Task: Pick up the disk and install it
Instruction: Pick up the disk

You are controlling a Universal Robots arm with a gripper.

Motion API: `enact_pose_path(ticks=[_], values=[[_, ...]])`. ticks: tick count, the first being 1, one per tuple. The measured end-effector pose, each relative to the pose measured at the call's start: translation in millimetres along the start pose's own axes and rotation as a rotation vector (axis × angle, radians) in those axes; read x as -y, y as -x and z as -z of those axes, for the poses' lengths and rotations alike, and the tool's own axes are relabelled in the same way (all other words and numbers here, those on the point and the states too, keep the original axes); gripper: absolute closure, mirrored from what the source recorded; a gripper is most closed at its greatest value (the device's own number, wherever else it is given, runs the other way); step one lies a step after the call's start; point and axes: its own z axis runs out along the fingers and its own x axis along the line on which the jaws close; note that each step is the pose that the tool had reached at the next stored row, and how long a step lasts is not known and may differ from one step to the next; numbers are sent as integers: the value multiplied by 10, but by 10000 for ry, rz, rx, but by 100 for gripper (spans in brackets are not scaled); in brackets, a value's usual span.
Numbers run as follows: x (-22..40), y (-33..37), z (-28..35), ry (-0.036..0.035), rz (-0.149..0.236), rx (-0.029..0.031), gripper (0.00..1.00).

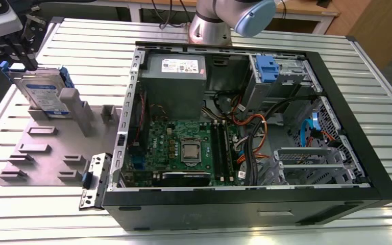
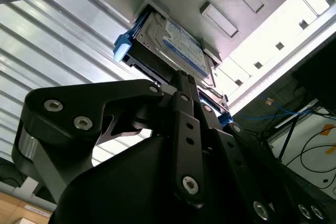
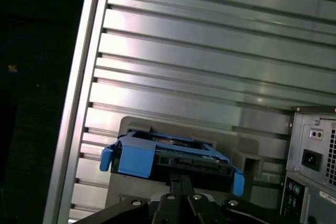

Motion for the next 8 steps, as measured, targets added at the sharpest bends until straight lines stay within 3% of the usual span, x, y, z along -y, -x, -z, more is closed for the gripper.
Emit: enact_pose_path(ticks=[5,8], values=[[0,0,0,2,56,-2,89],[0,0,0,9,294,-12,89]])
